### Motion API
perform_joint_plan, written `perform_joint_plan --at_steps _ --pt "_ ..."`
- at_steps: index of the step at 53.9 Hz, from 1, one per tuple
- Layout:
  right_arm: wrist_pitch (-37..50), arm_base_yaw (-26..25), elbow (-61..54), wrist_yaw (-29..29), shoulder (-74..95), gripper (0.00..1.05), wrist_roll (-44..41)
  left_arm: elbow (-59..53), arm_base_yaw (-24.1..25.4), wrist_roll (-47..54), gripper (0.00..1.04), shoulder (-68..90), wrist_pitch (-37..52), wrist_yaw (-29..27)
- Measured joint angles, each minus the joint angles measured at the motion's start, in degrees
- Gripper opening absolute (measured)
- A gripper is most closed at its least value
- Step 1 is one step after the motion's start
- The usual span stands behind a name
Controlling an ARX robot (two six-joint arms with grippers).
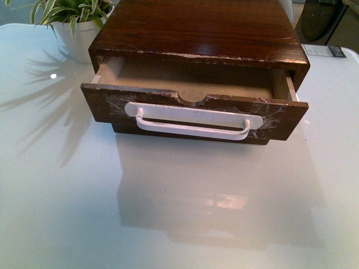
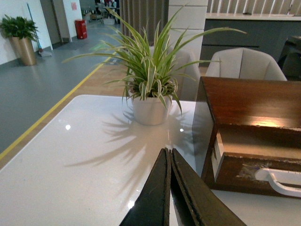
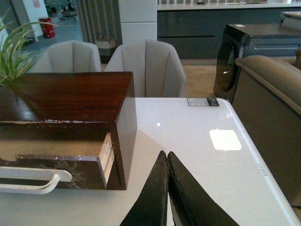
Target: Open drawer
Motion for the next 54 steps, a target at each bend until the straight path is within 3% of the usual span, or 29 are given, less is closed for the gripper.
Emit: perform_joint_plan --at_steps 17,23,30,37,45,50,54 --pt "0.0 0.0 0.0 0.0 -0.04 0.02 -0.02 0.0 0.02 0.0 0.02 -0.66 -0.33 0.02" --pt "0.0 0.0 0.0 0.0 -0.04 0.21 0.0 0.0 0.02 -0.02 0.03 -0.66 -0.33 0.0" --pt "0.0 0.0 0.0 0.0 -0.04 0.44 0.0 0.0 0.02 0.0 0.26 -0.66 -0.33 0.0" --pt "0.0 0.0 0.0 0.0 -0.04 0.72 0.0 0.0 0.02 0.0 0.56 -0.66 -0.33 0.0" --pt "0.0 0.0 0.0 0.0 -0.04 0.97 0.02 0.0 0.02 0.0 0.81 -0.66 -0.33 0.0" --pt "0.0 0.0 0.0 0.0 -0.04 0.95 0.04 0.0 0.02 0.0 0.96 -0.66 -0.33 0.02" --pt "0.0 0.0 0.0 0.0 -0.04 0.96 0.02 0.0 0.0 0.13 0.96 -0.66 -0.33 0.0"
